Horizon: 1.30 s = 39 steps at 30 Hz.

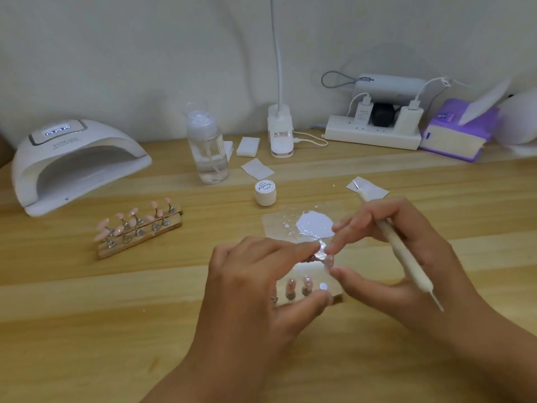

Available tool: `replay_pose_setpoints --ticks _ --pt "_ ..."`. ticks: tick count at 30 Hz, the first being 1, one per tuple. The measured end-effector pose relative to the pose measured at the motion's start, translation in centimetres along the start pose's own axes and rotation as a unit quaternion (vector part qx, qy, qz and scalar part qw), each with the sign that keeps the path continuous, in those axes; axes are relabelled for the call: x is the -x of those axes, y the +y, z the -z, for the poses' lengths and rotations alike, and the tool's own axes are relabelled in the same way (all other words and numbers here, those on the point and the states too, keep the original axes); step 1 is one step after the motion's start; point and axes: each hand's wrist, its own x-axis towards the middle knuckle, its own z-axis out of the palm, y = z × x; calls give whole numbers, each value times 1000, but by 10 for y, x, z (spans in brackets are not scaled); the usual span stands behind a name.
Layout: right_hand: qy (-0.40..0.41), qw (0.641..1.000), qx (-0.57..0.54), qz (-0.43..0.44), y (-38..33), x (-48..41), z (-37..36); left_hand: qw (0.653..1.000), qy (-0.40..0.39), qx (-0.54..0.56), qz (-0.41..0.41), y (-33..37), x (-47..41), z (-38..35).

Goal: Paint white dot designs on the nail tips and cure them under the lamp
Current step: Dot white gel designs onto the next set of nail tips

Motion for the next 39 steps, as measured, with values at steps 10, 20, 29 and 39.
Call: replay_pose_setpoints --ticks 10,20,29,39 --pt "21 998 -26 62 -5 -1 -6 998 9 50 29 6 -3 3" --pt "23 998 -29 51 -11 -2 1 980 -12 172 103 11 -2 8" --pt "89 966 226 -93 25 -14 44 969 -9 214 124 11 -1 10" --pt "31 933 325 -149 54 -7 50 968 35 227 101 13 -4 11"
